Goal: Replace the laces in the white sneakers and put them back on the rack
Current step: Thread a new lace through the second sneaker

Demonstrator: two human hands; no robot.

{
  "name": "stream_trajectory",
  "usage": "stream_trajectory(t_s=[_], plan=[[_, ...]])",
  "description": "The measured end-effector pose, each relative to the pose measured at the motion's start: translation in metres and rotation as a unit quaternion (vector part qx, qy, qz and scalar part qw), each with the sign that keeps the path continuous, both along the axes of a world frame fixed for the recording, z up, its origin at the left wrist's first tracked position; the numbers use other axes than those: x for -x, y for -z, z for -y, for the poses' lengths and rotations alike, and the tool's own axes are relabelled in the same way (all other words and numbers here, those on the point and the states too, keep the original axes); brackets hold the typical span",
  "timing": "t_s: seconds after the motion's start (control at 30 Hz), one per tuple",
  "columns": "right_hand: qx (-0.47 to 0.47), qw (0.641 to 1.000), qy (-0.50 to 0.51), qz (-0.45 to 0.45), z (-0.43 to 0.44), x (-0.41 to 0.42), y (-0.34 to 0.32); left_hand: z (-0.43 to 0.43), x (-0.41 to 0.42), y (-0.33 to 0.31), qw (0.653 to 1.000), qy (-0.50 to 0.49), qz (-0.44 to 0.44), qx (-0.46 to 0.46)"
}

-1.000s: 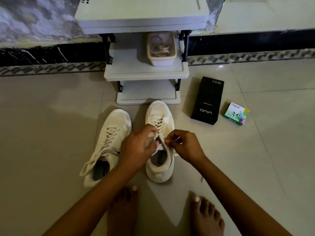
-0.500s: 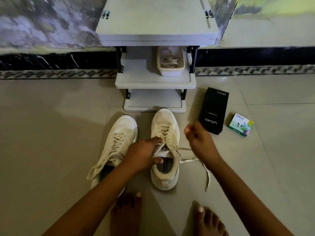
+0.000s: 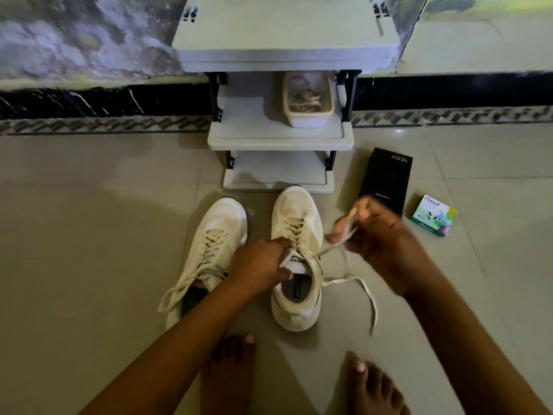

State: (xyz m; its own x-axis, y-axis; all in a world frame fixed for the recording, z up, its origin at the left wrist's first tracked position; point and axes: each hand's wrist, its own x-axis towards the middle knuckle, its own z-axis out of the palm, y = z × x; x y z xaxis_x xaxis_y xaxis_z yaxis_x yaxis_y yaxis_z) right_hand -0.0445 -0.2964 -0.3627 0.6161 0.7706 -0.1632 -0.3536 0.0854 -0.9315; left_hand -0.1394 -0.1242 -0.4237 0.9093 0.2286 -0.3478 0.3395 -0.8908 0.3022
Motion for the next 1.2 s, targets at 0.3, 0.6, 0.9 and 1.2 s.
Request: stream_trajectory(t_s=[0.3, 0.6, 0.9, 1.2], plan=[[0.418, 0.903, -0.056, 0.076, 0.011, -0.017, 0.021, 0.001, 0.0, -0.002, 1.0, -0.004, -0.007, 0.006], [0.503, 0.81, -0.119, 0.276, 0.003, 0.0, 0.074, 0.001, 0.001, -0.002, 1.0, -0.012, -0.005, 0.007], [0.356, 0.878, -0.094, 0.306, -0.015, -0.001, 0.074, 0.001, 0.003, -0.003, 0.999, -0.024, -0.003, 0.038], [0.273, 0.961, 0.031, -0.01, -0.027, -0.006, 0.041, -0.002, 0.004, 0.001, 0.996, -0.037, -0.002, 0.078]])
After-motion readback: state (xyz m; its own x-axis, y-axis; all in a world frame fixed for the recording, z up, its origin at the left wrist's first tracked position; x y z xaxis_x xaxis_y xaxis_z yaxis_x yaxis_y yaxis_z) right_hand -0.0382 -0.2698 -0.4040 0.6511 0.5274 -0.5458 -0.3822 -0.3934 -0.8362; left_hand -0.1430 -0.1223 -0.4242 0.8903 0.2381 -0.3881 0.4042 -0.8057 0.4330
